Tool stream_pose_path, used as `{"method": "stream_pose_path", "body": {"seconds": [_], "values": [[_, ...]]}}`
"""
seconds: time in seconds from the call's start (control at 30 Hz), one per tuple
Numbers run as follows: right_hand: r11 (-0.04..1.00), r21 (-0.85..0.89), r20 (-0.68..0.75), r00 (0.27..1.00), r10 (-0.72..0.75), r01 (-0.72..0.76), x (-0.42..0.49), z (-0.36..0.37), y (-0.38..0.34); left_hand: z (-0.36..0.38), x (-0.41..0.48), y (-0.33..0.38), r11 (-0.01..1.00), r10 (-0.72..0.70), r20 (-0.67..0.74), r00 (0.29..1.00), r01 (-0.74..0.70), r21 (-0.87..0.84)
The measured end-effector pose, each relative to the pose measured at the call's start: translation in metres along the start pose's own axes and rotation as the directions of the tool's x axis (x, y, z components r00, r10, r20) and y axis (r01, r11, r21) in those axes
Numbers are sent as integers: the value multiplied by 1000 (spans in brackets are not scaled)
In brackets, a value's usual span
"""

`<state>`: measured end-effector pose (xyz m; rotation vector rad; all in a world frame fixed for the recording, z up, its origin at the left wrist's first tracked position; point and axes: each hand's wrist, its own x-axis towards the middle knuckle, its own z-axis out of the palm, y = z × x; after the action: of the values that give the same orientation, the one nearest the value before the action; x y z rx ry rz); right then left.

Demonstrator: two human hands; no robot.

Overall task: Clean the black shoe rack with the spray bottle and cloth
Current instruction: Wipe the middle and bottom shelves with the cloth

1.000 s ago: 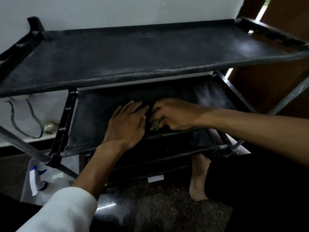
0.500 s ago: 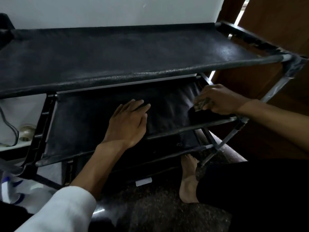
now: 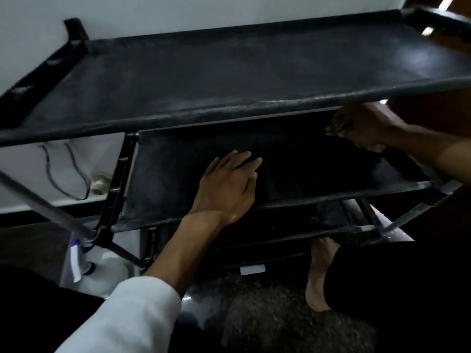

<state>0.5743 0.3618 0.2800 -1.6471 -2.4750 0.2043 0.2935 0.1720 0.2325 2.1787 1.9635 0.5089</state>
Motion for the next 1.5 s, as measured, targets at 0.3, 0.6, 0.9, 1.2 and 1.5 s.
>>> {"method": "stream_pose_path", "body": {"seconds": [0.3,0.6,0.9,1.2,1.5], "values": [[991,132,18,999,33,-35,20,33,-73,-31,-24,-54,985,-172,-108,979,171,-18],[928,306,-65,977,-202,212,28,78,-196,-61,-53,-112,954,-294,-296,909,300,-26],[797,328,-47,852,-522,507,49,107,-324,-70,-61,-112,915,-402,-412,818,349,-202],[638,322,101,644,-758,700,5,96,-339,-73,-60,-113,866,-473,-379,795,343,-363],[563,203,80,560,-825,801,29,106,-342,-70,-61,-112,825,-537,-407,739,358,-438]]}}
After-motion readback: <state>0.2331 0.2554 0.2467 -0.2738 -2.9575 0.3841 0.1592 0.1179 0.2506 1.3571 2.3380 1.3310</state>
